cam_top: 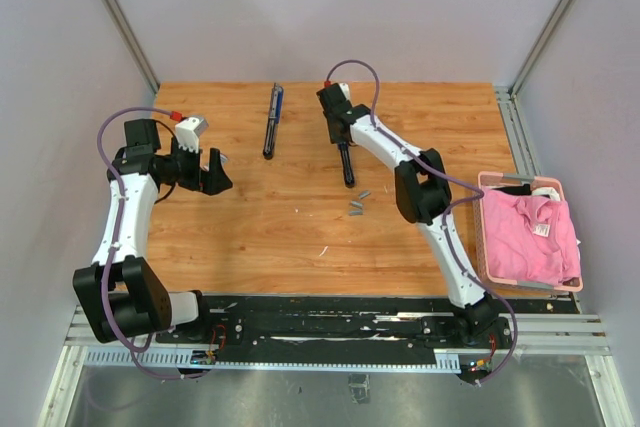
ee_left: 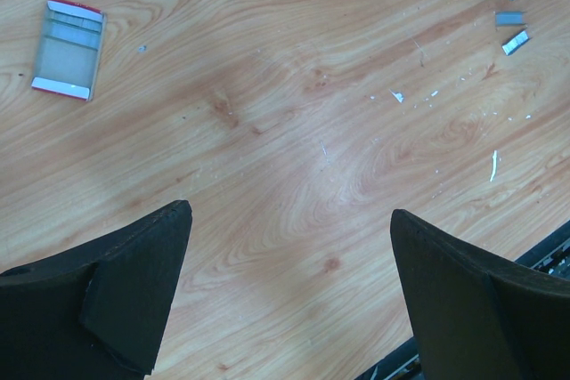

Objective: Unload the staples from the stapler

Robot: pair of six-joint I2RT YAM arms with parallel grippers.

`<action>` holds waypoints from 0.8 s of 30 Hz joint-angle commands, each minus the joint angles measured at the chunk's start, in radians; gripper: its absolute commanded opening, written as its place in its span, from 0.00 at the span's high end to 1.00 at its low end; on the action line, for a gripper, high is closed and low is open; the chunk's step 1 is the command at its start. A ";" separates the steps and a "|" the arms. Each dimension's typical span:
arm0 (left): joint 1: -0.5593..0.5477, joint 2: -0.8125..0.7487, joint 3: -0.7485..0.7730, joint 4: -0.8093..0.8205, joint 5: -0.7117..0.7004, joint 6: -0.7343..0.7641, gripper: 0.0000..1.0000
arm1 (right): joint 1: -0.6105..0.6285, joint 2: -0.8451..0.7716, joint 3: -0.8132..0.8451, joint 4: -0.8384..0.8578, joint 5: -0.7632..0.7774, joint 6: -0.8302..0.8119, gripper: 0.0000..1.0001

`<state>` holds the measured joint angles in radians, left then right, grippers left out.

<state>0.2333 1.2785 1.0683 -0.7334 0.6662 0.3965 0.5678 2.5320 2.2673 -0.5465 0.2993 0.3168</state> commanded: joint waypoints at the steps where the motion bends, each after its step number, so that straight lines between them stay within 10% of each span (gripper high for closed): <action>1: 0.004 0.012 -0.004 0.019 0.004 0.013 0.02 | -0.078 0.027 0.045 0.039 0.089 -0.042 0.76; 24: 0.004 0.031 -0.013 0.016 0.028 0.038 0.02 | -0.226 0.074 0.106 0.137 0.058 -0.102 0.67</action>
<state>0.2333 1.3132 1.0668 -0.7311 0.6674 0.4156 0.3519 2.5935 2.3310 -0.4374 0.3416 0.2317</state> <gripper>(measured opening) 0.980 0.289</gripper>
